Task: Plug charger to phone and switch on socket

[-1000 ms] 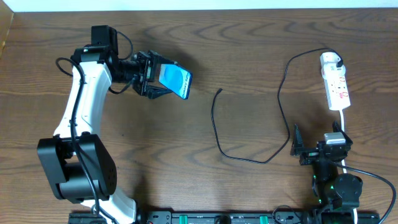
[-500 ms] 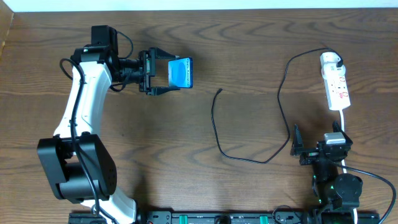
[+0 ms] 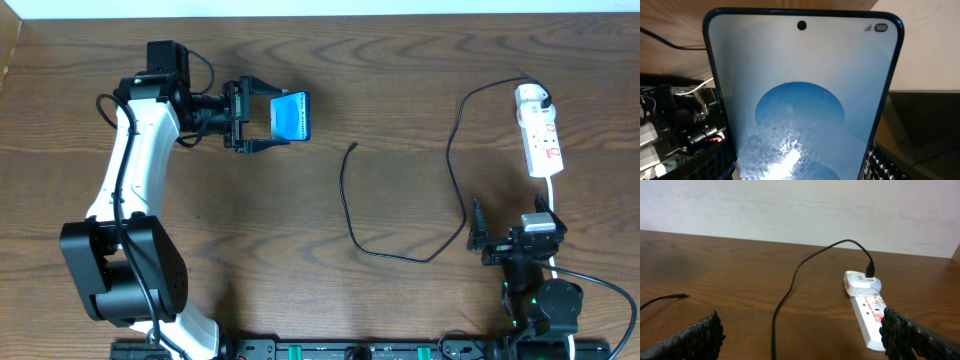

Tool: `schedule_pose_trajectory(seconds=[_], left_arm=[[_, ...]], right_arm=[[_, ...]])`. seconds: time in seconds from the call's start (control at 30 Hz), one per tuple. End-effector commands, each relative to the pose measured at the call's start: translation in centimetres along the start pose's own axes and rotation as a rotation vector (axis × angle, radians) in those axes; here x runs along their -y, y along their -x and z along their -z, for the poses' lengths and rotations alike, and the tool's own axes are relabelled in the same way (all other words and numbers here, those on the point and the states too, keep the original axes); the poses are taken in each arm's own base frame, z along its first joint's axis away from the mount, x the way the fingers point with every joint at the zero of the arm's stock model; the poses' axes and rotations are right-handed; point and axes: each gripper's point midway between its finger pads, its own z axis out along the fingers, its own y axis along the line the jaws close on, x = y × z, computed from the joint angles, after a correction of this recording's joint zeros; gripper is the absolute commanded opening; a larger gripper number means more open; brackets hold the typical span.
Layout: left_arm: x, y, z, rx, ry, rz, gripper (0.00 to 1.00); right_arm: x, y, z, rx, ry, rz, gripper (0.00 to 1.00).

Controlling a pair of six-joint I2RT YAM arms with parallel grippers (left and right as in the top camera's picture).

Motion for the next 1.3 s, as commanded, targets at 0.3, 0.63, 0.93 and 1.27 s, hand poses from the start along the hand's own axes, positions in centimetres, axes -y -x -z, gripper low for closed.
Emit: schedule_pose_trajectory(seconds=[0.3,0.63,0.93,1.27], left_arm=[[1.0,-1.4,0.9,0.005,-0.027,-0.040,0.71],[0.4,1.6,0.7,0.188,0.020,-0.045,0.71],[-1.5,9.7,3.8,0.773,0.205,-0.149,0.71],[-3.5,11.0,5.1,0.864,0.338,-0.212,0.72]], right_arm=[[0.1,-0.1,0.0,0.000,-0.004,0.008,0.99],[0.1,-0.1,0.0,0.000,-0.004,0.008,0.99],[0.1,-0.1,0.0,0.000,-0.004,0.008,0.99],[0.0,-0.1,0.0,0.001,-0.003,0.008,0.99]])
